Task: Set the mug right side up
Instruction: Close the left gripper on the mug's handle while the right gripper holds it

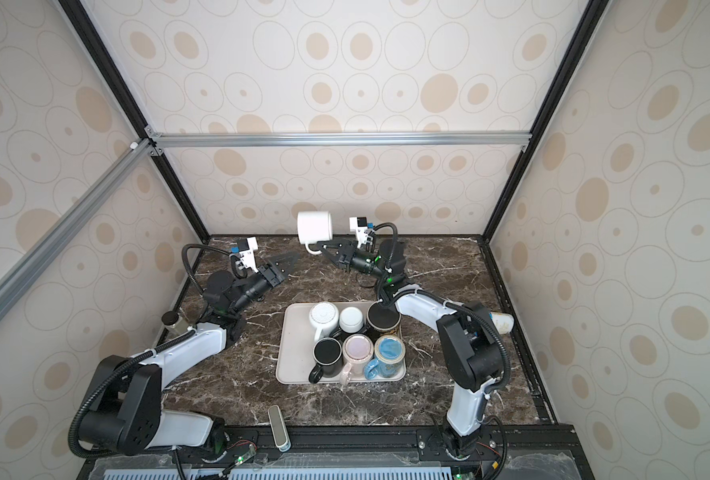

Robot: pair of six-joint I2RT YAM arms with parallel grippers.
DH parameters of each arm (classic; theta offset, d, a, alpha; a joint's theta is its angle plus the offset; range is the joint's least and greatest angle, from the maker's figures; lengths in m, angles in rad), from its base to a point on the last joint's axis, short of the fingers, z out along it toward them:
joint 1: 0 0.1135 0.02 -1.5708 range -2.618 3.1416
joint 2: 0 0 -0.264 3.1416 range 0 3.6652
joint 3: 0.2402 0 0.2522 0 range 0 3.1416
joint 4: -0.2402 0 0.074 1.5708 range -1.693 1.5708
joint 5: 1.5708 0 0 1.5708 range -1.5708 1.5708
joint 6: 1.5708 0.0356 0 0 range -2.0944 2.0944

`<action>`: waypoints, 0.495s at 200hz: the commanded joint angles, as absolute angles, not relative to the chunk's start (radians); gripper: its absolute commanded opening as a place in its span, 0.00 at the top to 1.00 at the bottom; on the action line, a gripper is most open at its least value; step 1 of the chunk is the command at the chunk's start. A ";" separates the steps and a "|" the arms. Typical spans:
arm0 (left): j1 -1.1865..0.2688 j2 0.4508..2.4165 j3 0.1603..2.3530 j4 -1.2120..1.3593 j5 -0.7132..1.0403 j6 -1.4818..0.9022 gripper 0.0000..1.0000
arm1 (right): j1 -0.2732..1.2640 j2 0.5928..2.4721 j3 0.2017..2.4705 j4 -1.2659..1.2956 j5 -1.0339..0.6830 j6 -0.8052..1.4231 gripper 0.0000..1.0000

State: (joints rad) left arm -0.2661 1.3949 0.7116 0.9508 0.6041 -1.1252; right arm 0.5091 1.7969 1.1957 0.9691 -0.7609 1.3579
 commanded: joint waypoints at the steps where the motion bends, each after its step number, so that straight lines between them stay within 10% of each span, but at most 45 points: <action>1: -0.277 1.412 0.765 1.046 0.624 -1.182 0.21 | 0.517 1.766 1.206 1.093 -0.788 1.364 1.00; 99: -0.279 1.441 0.787 1.092 0.644 -1.237 0.38 | 0.543 1.807 1.259 1.042 -0.843 1.344 1.00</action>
State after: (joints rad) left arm -0.2760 1.4277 0.7341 1.0328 0.6132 -1.2026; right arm 0.5251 1.8023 1.1992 0.9672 -0.8154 1.3609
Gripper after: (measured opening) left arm 0.640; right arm 0.169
